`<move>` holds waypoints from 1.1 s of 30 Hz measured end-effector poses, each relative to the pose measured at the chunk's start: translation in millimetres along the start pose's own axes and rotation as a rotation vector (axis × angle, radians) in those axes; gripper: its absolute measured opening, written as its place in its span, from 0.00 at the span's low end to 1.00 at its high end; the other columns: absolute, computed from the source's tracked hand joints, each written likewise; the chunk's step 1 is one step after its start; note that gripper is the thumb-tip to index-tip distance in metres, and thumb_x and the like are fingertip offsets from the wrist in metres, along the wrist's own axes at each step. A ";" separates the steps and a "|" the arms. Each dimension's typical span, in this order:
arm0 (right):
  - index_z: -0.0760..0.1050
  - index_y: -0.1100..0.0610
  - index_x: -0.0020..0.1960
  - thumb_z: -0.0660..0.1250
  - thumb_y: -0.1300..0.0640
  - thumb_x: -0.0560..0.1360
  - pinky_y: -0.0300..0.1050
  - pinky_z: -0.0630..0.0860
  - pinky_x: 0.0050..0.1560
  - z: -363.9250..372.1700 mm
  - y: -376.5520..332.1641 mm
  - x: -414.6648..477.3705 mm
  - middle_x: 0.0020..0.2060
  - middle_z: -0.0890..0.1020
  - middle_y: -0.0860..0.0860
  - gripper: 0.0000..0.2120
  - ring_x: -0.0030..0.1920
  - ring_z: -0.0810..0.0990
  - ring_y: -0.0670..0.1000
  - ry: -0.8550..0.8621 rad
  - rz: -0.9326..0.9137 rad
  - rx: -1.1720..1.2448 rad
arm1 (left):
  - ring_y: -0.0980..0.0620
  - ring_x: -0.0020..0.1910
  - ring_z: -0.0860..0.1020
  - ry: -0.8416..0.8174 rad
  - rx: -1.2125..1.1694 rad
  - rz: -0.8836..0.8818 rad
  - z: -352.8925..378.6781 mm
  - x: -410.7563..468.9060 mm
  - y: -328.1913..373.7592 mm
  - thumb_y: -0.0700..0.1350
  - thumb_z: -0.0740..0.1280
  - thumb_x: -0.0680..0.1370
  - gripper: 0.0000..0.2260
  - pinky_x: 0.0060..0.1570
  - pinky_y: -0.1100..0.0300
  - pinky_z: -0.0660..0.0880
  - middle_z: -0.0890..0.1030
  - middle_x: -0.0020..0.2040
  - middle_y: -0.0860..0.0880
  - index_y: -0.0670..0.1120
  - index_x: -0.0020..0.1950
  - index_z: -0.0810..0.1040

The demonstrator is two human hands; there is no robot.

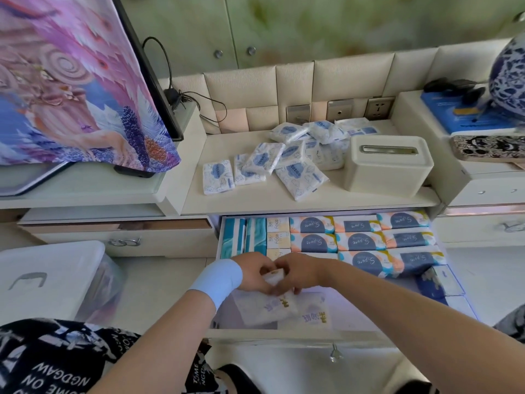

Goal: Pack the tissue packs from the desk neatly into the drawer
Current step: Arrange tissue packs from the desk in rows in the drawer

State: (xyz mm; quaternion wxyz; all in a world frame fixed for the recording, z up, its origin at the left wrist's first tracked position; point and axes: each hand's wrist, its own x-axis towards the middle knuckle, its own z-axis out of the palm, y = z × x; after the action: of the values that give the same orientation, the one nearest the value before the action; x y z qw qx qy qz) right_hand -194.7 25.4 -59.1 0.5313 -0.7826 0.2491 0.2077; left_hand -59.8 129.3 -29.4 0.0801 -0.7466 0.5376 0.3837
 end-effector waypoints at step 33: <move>0.73 0.59 0.60 0.66 0.54 0.79 0.43 0.80 0.41 67.0 -19.8 27.1 0.50 0.82 0.56 0.12 0.42 0.80 0.51 0.108 0.292 0.136 | 0.46 0.63 0.75 0.175 0.029 -0.229 21.7 -23.9 -56.8 0.44 0.67 0.77 0.23 0.59 0.55 0.74 0.72 0.69 0.48 0.55 0.72 0.71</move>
State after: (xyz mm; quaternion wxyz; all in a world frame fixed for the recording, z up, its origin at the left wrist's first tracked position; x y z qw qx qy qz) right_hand -165.3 89.6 -84.0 0.5331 -0.7103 0.4018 0.2231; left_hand -24.3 181.9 -45.3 0.0872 -0.8325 0.4592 0.2975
